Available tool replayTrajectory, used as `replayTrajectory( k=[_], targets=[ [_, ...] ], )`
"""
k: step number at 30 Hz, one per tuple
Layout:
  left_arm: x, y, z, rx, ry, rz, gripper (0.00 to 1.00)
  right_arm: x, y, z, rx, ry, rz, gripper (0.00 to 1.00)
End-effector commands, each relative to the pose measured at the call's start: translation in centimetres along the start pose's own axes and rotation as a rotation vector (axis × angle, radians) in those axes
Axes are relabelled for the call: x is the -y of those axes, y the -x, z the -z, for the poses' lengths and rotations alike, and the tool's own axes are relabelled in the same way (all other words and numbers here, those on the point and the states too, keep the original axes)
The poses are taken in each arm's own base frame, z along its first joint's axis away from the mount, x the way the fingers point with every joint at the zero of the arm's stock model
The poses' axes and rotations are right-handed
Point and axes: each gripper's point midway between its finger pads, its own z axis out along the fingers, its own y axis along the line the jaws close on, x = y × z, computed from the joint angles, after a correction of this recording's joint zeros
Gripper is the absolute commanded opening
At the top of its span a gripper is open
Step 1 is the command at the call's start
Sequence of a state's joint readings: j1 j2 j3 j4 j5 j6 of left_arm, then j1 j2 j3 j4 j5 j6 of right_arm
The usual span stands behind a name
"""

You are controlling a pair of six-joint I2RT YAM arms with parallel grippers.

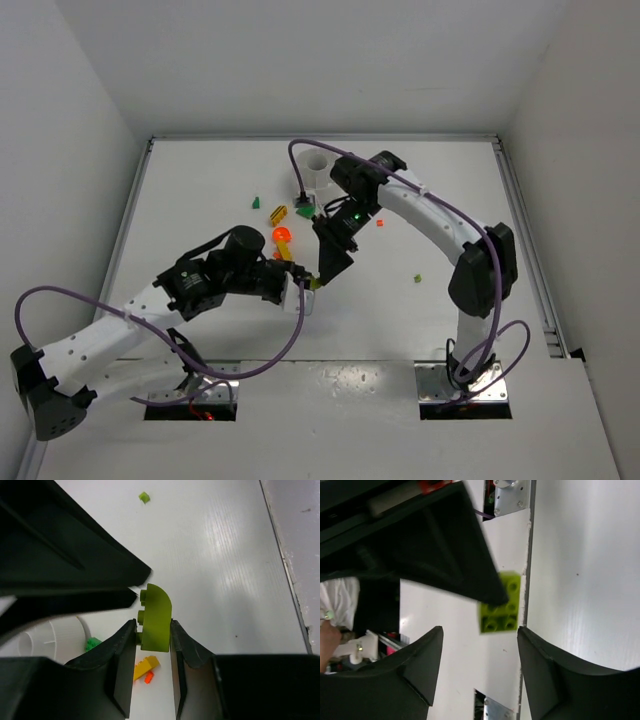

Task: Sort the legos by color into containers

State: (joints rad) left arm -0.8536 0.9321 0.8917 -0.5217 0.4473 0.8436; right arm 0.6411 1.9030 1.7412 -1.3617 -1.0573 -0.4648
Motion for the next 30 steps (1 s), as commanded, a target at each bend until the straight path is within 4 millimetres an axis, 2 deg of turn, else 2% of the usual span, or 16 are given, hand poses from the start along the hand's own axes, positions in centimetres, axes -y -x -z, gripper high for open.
replayTrajectory(
  k=[1, 5, 7, 8, 9, 12, 13, 17, 19, 21, 22, 23, 24, 26, 28, 30],
  targets=[
    [1.2, -0.4, 0.5, -0.019, -0.013, 0.028, 0.29, -2.2, 0.6, 2.3, 0.044, -0.053, 0.058, 0.62],
    [2.1, -0.9, 1.0, -0.032, -0.012, 0.076, 0.28, -0.3, 1.4, 4.9, 0.111, -0.200, 0.019, 0.63],
    [2.3, -1.7, 1.0, -0.063, 0.003, 0.141, 0.28, 2.4, 1.9, 6.7, 0.150, -0.363, 0.016, 0.63],
    [1.9, -1.6, 1.0, -0.064, 0.025, 0.163, 0.28, 3.8, 1.7, 7.9, 0.192, -0.433, -0.080, 0.63],
    [0.8, -1.7, 1.2, -0.077, 0.067, 0.225, 0.28, 6.0, 2.4, 9.6, 0.233, -0.565, -0.070, 0.63],
    [-2.0, -3.6, 0.4, -0.175, 0.152, 0.350, 0.28, 8.8, 1.7, 13.3, 0.325, -0.770, -0.172, 0.68],
    [-4.3, -3.2, 0.6, -0.184, 0.218, 0.416, 0.25, 9.5, 2.0, 14.4, 0.357, -0.821, -0.171, 0.69],
    [-9.9, -6.4, -0.6, -0.336, 0.322, 0.586, 0.23, 12.1, 0.0, 17.5, 0.383, -1.001, -0.237, 0.69],
    [-13.4, -7.4, -1.5, -0.345, 0.361, 0.661, 0.23, 12.4, -0.9, 18.7, 0.401, -1.052, -0.251, 0.69],
    [-15.3, -8.2, -2.2, -0.353, 0.371, 0.702, 0.23, 12.5, -1.6, 19.3, 0.409, -1.081, -0.261, 0.69],
    [-18.1, -7.5, -1.7, -0.318, 0.413, 0.694, 0.23, 12.5, -2.0, 19.8, 0.422, -1.093, -0.268, 0.69],
    [-18.2, -9.3, -3.3, -0.360, 0.386, 0.720, 0.23, 12.6, -2.2, 20.3, 0.431, -1.111, -0.270, 0.69],
    [-18.8, -9.5, -3.9, -0.366, 0.381, 0.723, 0.23, 12.5, -2.7, 20.8, 0.442, -1.127, -0.291, 0.69],
    [-21.9, -10.0, -3.7, -0.358, 0.433, 0.724, 0.23, 12.4, -3.5, 22.4, 0.481, -1.168, -0.301, 0.69],
    [-22.2, -11.9, -5.5, -0.385, 0.398, 0.749, 0.23, 12.4, -4.3, 23.4, 0.504, -1.186, -0.333, 0.69],
    [-24.1, -12.7, -5.5, -0.379, 0.429, 0.752, 0.23, 12.3, -4.8, 23.7, 0.515, -1.187, -0.342, 0.69]
  ],
)
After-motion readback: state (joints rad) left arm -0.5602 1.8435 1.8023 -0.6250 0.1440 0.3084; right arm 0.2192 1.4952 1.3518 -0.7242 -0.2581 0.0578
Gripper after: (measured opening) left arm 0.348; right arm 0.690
